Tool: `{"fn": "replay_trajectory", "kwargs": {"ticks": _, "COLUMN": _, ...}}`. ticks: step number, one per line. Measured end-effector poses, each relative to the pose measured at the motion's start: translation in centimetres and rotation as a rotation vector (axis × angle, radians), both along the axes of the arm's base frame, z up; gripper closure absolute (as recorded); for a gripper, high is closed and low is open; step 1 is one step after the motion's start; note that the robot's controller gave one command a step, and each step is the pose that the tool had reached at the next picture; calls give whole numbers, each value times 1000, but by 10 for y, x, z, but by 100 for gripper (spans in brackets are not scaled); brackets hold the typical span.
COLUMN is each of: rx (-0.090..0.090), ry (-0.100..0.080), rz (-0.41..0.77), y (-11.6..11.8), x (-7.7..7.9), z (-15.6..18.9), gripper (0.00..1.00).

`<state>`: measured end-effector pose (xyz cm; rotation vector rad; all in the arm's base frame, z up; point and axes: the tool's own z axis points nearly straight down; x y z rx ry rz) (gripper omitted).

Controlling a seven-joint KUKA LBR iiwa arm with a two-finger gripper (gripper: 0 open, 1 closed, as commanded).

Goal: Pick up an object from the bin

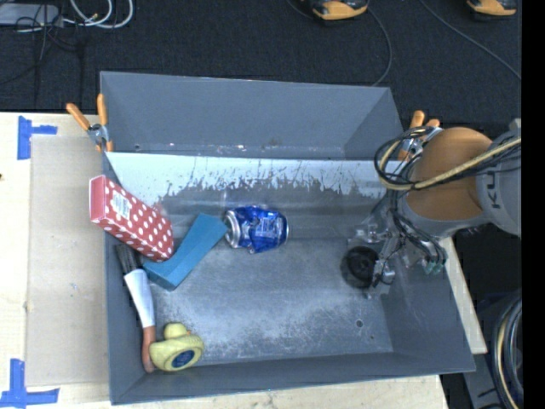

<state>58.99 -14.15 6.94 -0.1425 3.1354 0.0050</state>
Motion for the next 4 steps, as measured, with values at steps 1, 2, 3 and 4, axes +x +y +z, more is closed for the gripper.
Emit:
{"fn": "replay_trajectory", "kwargs": {"ticks": 1, "rx": 0, "ry": 0, "rz": 1, "y": 0, "x": 0, "z": 0, "gripper": 100}}
{"fn": "replay_trajectory", "kwargs": {"ticks": 2, "rx": 0, "ry": 0, "rz": 1, "y": 0, "x": 0, "z": 0, "gripper": 100}}
{"fn": "replay_trajectory", "kwargs": {"ticks": 3, "rx": 0, "ry": 0, "rz": 2, "y": 1, "x": 0, "z": 0, "gripper": 100}}
{"fn": "replay_trajectory", "kwargs": {"ticks": 4, "rx": 0, "ry": 0, "rz": 3, "y": 1, "x": 0, "z": 0, "gripper": 100}}
